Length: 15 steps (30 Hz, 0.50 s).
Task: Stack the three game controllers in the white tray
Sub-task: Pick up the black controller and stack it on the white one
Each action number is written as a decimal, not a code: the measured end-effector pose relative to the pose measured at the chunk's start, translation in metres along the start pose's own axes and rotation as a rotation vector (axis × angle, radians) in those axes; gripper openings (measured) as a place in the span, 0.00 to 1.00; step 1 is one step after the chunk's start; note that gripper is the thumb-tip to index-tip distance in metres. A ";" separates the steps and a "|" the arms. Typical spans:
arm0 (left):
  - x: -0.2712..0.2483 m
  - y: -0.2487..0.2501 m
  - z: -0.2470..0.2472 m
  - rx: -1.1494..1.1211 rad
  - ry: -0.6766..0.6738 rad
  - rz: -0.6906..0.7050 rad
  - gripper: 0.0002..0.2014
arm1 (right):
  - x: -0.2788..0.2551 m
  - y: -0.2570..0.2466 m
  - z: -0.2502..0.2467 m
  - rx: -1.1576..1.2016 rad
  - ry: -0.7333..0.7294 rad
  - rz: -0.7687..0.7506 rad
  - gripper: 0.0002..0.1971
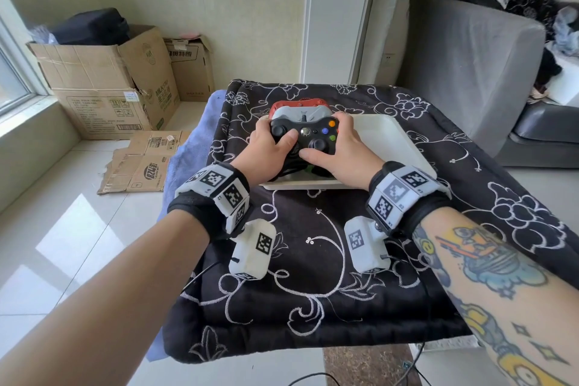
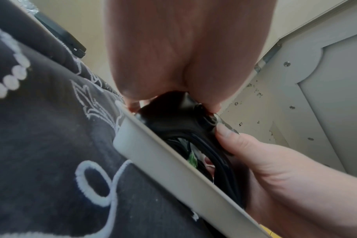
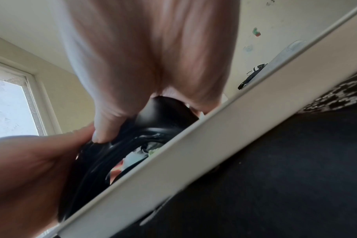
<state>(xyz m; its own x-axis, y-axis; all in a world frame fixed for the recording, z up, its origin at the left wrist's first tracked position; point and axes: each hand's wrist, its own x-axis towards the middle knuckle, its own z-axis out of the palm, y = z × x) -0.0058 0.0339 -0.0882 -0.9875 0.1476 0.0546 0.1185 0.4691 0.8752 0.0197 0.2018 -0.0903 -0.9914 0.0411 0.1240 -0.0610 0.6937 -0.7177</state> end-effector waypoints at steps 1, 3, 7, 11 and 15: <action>-0.001 0.000 0.000 -0.016 -0.005 0.003 0.28 | 0.000 0.001 0.000 0.001 -0.005 -0.007 0.44; -0.002 -0.001 0.001 -0.032 -0.009 0.004 0.29 | 0.001 0.003 0.001 0.005 -0.015 -0.013 0.44; -0.001 -0.002 0.004 -0.051 -0.006 0.005 0.29 | 0.002 0.007 0.002 -0.028 -0.047 0.011 0.49; 0.001 -0.002 0.005 -0.057 -0.012 -0.013 0.30 | 0.002 0.005 -0.001 -0.072 -0.111 0.028 0.53; -0.001 -0.004 0.006 -0.067 -0.019 -0.018 0.31 | 0.002 0.005 0.000 -0.129 -0.115 0.041 0.52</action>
<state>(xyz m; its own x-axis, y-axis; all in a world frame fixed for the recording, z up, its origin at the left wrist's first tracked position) -0.0051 0.0373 -0.0943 -0.9873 0.1562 0.0304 0.0932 0.4127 0.9061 0.0178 0.2053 -0.0940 -0.9999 -0.0063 0.0124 -0.0127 0.7801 -0.6255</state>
